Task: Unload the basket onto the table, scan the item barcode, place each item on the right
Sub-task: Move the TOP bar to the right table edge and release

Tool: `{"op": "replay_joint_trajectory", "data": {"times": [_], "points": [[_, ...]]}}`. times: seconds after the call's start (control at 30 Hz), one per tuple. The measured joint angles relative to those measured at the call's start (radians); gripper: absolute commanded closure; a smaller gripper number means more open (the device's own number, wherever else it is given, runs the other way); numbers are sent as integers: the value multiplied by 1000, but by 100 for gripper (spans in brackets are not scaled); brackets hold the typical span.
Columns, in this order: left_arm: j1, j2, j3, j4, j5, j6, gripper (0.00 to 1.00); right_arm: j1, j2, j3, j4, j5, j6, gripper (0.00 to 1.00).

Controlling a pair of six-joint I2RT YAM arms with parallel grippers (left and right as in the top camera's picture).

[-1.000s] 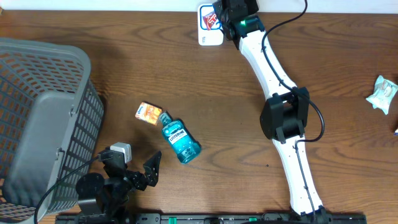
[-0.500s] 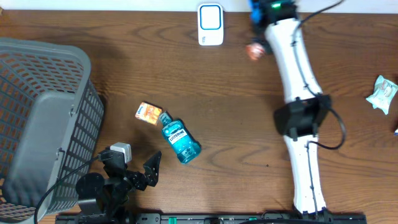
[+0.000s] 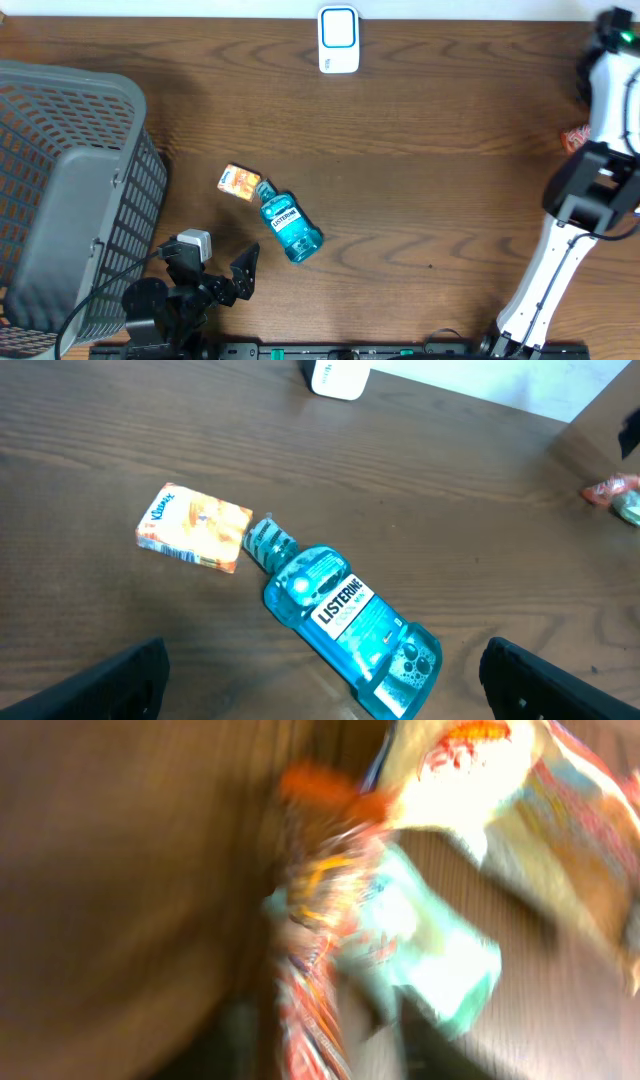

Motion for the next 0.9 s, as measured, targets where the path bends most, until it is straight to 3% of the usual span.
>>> {"op": "replay_joint_trajectory", "data": {"times": [0.17, 0.43, 0.67, 0.9], "points": [[0, 0, 0, 0, 0, 0, 1, -86, -2, -3, -24, -155, -299, 1], [0, 0, 0, 0, 0, 0, 1, -48, -155, 93, -147, -559, -403, 1], [0, 0, 0, 0, 0, 0, 1, 185, -359, 148, -322, -894, -452, 1], [0, 0, 0, 0, 0, 0, 1, 500, -295, 115, -444, -958, -600, 1]]}}
